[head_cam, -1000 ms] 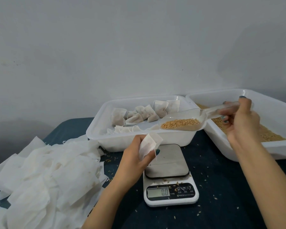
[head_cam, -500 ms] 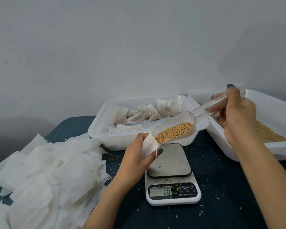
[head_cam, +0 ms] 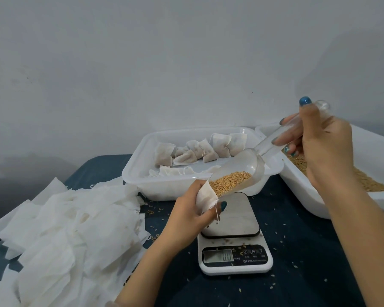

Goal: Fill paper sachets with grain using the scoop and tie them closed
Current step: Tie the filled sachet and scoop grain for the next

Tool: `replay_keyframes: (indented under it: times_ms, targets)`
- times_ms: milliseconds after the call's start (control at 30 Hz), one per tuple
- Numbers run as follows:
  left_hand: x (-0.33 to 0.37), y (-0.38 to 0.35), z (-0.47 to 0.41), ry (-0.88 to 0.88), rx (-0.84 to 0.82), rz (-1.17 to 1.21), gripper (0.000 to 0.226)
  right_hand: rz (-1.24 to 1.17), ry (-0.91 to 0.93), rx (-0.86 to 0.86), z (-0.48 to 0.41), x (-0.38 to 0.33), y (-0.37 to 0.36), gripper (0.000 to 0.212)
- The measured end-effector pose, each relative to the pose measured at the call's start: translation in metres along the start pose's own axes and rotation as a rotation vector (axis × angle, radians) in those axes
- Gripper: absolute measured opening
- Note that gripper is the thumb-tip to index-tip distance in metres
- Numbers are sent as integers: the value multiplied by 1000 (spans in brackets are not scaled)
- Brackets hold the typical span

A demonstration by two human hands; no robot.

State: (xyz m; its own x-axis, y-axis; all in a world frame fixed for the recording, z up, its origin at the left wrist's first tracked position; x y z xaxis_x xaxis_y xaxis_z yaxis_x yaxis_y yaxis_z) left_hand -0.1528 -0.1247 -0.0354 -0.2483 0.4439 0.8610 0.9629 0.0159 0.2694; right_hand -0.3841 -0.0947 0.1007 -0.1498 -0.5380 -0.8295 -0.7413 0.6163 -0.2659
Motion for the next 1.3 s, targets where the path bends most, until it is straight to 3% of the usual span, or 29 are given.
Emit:
replay_keyframes:
  times_ms: [233,633,800,1100,1300]
  targets:
    - [5,0,1,2,8,58,41,-21,44,-4,0,-13,-3,49]
    - [11,3,1,11,31,154,19,-67,3,107,0,-5,12,49]
    - [13,4,1,27,30,185,23,-98,-111,167,5,14,26,53]
    - [14,9,-1,32,67,232,13,-270,-506,352,33,64,56,30]
    - [14,14,-3,13,109,166,21,-458,-501,439,21,60,70,14]
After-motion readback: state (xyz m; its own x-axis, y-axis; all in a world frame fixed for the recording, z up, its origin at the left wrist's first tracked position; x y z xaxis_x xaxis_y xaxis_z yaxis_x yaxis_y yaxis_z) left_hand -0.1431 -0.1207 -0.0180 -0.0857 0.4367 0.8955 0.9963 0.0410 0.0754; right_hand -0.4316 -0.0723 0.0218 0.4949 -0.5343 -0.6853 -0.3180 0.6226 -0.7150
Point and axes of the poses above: each hand's wrist, its own z-axis away from the middle knuckle, its own y-axis out of the back of the hand, x = y × z, the point moved 7 cm from there along -z, towards the middle knuckle, and after that the axes turned 14 degrees about x, right-handed, at the moved point
